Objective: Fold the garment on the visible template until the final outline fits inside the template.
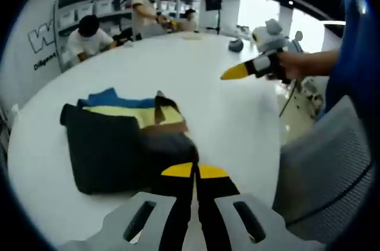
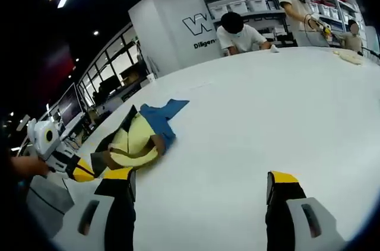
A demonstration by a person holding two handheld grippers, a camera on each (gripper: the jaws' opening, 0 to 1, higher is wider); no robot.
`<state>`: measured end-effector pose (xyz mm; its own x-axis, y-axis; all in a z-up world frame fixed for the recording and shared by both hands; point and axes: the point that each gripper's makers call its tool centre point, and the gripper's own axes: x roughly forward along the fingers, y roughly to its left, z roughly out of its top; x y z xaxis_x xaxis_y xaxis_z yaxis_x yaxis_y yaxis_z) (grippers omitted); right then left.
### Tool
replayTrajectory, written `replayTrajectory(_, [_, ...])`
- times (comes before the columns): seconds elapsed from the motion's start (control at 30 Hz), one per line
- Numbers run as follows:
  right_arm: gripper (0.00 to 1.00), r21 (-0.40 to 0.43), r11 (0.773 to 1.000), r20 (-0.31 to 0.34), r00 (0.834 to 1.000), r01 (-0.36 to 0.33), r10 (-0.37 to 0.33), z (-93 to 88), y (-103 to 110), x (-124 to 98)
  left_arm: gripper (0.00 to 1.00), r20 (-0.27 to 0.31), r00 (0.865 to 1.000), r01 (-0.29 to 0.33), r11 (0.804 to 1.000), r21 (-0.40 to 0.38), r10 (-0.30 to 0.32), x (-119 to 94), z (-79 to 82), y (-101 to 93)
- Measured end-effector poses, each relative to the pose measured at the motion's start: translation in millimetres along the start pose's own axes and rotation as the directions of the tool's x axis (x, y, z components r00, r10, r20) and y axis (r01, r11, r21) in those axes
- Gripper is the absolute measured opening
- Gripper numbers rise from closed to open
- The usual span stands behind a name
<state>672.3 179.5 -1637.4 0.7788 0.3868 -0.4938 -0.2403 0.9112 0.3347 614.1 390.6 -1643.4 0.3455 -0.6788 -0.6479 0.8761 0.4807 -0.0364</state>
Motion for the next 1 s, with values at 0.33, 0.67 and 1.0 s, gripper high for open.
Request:
replayTrajectory(0.33, [0.91,0.010,1.000,-0.002,1.000,0.010,-0.010,-6.7,-3,-9,0.00,0.067,0.998,-0.019,1.000,-0.018,0.020,-5,12.3,-2.0])
replayTrajectory(0.67, [0.91,0.023,1.000,0.004,1.000,0.018,-0.018,-6.7,-10,-12,0.12,0.090,0.996,-0.036,0.996,0.084,0.029,-13,48.8,24.2])
replayTrajectory(1.0, [0.91,0.034,0.999,0.011,1.000,0.026,-0.026,-8.7,-11,-16,0.24,-0.014,0.999,0.052,0.957,0.287,-0.050,0,68.5,68.6])
